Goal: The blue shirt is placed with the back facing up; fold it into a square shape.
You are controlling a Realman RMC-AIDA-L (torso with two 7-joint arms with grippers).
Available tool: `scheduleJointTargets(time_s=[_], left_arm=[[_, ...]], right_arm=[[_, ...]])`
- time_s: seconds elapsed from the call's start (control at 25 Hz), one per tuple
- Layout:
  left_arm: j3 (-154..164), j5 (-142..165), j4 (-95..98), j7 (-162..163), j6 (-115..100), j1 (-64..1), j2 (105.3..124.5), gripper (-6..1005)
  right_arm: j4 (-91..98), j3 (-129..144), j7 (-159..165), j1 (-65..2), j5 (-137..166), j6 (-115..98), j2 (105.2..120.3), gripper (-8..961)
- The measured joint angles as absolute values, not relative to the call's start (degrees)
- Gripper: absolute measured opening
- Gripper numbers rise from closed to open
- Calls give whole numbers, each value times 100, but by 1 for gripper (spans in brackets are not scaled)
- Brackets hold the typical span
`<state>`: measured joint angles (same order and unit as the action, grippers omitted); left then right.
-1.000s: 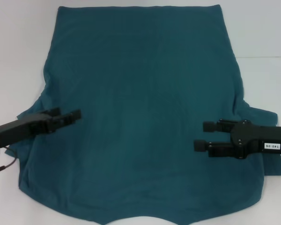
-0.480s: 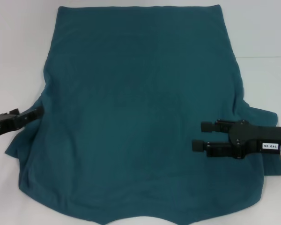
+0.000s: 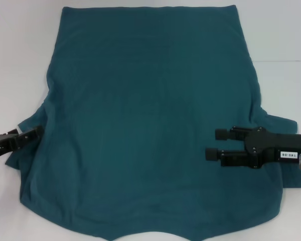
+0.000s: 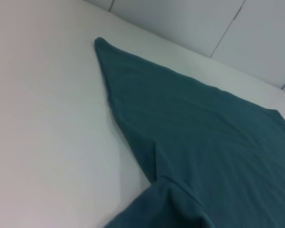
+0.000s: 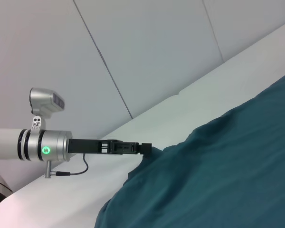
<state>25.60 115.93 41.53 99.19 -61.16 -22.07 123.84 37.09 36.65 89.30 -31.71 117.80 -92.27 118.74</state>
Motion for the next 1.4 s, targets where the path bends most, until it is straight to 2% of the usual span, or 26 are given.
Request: scheduleJointTargets(time_s=[0.6,0.8,1.04,1.12,1.4], left_arm=[[2555,11716,3991,9941,-5826,-2267,12380,888],[2587,11827,3990,10006,-5790,-2299,12377,815],[2636,11944,4004,10088,-5772,-2328,12386,626],[2637,11944,4010,10089,-5772,-2330,12386,359],[2637,11945,4036,10089,-5772,-2333,12375,106]], right_arm=[[3715,3657,8930,-3173,11764,-9210,11874,894],[3718,3649,8924,-3173,11759,-9211,11873,894],[3718,3637,8918,-3173,11759,-9220,11873,894],[3718,3637,8916,-3173,11759,-9223,11873,894],[3715,3638,8913,-3173,11758,-9229,11873,894]])
